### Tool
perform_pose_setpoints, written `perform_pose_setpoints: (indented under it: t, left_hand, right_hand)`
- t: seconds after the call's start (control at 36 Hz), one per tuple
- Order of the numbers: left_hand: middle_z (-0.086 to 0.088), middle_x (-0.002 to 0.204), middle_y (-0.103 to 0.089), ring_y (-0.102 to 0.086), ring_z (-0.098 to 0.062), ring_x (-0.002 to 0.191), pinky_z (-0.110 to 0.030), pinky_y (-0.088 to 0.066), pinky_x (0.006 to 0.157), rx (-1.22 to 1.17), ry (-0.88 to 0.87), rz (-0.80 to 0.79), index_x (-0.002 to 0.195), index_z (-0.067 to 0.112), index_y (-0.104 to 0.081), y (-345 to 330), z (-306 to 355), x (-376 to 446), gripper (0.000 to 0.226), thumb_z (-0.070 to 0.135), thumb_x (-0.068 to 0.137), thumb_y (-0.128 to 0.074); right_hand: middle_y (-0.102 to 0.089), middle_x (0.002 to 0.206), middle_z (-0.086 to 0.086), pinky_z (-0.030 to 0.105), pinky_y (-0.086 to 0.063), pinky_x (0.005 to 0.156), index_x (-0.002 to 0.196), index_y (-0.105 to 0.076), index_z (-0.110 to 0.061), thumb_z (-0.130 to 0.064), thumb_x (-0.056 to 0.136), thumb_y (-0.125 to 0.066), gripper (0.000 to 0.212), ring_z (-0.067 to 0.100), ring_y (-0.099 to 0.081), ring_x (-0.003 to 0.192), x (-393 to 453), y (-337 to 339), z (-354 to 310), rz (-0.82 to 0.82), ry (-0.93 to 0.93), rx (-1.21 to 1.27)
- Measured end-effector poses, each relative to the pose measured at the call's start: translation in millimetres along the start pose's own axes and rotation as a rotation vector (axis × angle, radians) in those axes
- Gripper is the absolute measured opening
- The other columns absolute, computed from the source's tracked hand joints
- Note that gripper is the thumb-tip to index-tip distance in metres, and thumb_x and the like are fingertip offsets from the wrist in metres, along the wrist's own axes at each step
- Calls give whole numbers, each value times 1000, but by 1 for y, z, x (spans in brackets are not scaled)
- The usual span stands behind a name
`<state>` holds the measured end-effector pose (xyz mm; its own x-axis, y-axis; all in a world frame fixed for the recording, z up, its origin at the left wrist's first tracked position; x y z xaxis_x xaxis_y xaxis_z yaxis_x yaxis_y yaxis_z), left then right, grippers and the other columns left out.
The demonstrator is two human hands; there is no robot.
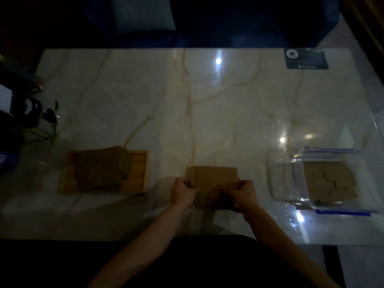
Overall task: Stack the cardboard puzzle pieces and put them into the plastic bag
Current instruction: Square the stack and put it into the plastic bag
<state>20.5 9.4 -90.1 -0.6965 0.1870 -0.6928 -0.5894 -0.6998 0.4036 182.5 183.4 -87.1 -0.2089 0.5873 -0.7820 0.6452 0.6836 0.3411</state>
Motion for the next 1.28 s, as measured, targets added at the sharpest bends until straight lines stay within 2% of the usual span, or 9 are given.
perform_pose_setpoints:
  t: [0.08,0.14,0.25,0.39,0.64,0.72,0.89,1.06,1.28]
  left_hand:
    - [-13,112,-61,-61,-28,102,-45,-52,92,-91,11,-55,121,5,-49,1,-2,1,54,4,74,-76]
    - [-12,108,-64,-63,-28,98,-46,-55,87,-111,-23,-86,120,5,-53,4,0,1,50,0,74,-74]
    - [-5,95,-66,-64,-14,78,-22,-49,60,-60,-184,-128,103,15,-59,17,12,-7,35,4,74,-75]
    - [-4,94,-58,-59,-15,84,-22,-50,71,34,-490,-39,82,33,-52,34,35,-26,44,0,70,-77]
    - [4,93,-49,-55,-2,83,-8,-44,64,118,-593,-35,85,32,-53,35,35,-40,43,-2,69,-75]
    - [-4,96,-52,-53,-2,78,-2,-37,69,191,-557,-85,92,19,-59,23,28,-38,32,3,70,-76]
    - [-9,95,-59,-59,-18,84,-17,-39,68,206,-508,-126,88,27,-54,12,25,-34,28,14,72,-74]
    - [4,91,-55,-55,1,81,-9,-41,68,189,-635,-58,85,38,-51,20,35,-44,36,12,71,-73]
    - [-2,90,-60,-58,-9,81,-8,-40,70,214,-600,-106,84,28,-55,15,24,-42,33,4,70,-72]
  right_hand:
    - [-52,103,7,44,-58,68,110,-34,-17,-13,76,-82,58,24,-60,88,-3,-3,-4,-70,29,1]
    - [-54,95,3,41,-57,68,110,-36,-16,-13,75,-83,59,20,-60,83,-6,-1,-10,-89,81,-20]
    - [-62,88,1,29,-51,62,102,-47,-12,-15,71,-85,49,12,-61,74,-20,11,-29,-34,322,-135]
    - [-66,76,-4,15,-44,59,82,-48,-20,-11,70,-85,40,5,-60,66,-43,13,-43,-36,543,-245]
    - [-66,73,-4,14,-46,61,81,-50,-20,-7,70,-82,37,8,-62,66,-55,11,-29,-56,539,-222]
    - [-66,74,-6,24,-49,66,83,-53,-27,-10,70,-82,36,11,-63,70,-52,7,-20,-82,499,-265]
    - [-66,71,-12,19,-47,65,77,-54,-35,-17,73,-81,32,3,-62,68,-53,6,-18,-49,518,-290]
    - [-69,77,-8,21,-50,66,78,-58,-30,-13,70,-82,32,3,-65,71,-60,15,-26,27,595,-258]
    - [-69,87,0,26,-48,72,85,-62,-26,-9,73,-78,26,16,-66,79,-54,6,-16,-44,578,-330]
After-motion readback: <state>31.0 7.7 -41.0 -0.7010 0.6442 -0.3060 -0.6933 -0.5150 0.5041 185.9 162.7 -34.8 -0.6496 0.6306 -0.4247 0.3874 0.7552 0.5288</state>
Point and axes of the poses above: each hand's wrist, its own x-axis towards the middle knuckle, its own y-axis out of the back of the hand, z = x × y, the point moved 9 cm from there along x, towards the middle knuckle
